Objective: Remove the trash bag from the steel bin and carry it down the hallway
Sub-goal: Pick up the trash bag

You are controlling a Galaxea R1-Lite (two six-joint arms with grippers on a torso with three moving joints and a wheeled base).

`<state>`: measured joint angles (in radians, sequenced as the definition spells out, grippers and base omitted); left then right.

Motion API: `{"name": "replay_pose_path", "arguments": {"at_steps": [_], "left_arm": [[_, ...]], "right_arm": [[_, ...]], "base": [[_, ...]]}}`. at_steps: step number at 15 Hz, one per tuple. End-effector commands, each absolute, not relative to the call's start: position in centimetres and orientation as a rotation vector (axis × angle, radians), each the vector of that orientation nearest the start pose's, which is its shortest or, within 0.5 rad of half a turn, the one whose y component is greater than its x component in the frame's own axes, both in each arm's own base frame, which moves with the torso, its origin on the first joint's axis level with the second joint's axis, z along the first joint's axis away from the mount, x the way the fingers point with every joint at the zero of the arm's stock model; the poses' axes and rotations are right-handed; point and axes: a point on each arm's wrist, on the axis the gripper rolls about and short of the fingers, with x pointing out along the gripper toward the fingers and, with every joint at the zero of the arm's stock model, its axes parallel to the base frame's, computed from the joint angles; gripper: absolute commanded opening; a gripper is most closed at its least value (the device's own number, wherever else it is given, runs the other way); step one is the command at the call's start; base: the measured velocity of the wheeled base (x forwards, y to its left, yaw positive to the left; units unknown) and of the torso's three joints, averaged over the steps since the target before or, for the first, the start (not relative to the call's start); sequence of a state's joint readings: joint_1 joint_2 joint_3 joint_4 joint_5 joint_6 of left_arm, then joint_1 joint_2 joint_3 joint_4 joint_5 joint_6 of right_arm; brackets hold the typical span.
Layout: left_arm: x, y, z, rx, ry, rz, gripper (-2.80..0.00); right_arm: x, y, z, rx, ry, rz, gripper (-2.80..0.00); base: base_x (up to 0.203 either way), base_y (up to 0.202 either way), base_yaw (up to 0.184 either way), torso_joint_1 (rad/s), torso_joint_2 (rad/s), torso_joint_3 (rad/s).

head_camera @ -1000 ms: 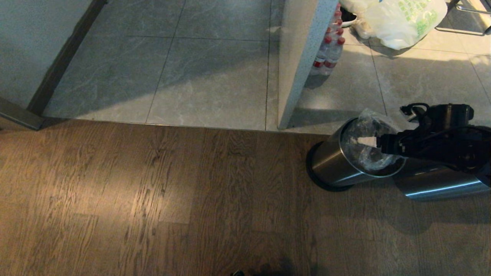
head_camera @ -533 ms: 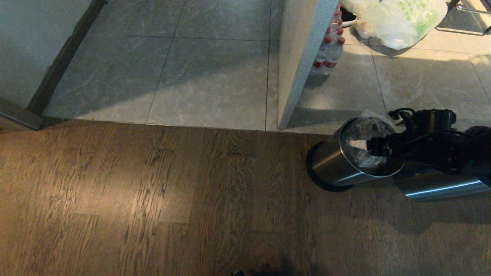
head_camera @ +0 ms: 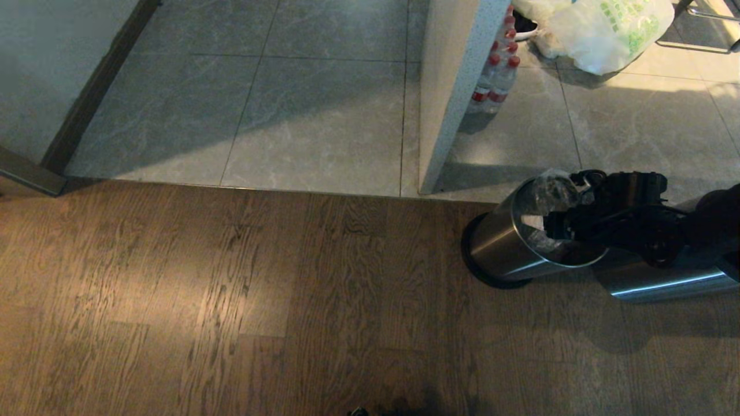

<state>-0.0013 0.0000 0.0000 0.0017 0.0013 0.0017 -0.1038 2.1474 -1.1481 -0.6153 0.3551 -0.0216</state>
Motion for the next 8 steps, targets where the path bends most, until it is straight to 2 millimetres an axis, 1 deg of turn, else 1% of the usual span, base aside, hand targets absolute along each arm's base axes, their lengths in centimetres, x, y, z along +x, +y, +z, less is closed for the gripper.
{"name": "replay_pose_path", "arguments": {"at_steps": [1,4,8], "left_arm": [[-2.3,0.0,7.5,0.002,0.002,0.0,-2.8],[-2.3,0.0,7.5,0.002,0.002,0.0,-2.8],[-2.3,0.0,7.5,0.002,0.002,0.0,-2.8]], "right_arm": [[41.5,-3.3,10.6,0.042,0.372,0.259,-2.8],[41.4,-3.3,11.1,0.026,0.36,0.251,-2.8],[40.3,-3.1,12.7,0.03,0.341,0.25,-2.8]], "base": [[0.0,0.0,0.0,0.0,0.0,0.0],[0.0,0.0,0.0,0.0,0.0,0.0],[0.0,0.0,0.0,0.0,0.0,0.0]]}}
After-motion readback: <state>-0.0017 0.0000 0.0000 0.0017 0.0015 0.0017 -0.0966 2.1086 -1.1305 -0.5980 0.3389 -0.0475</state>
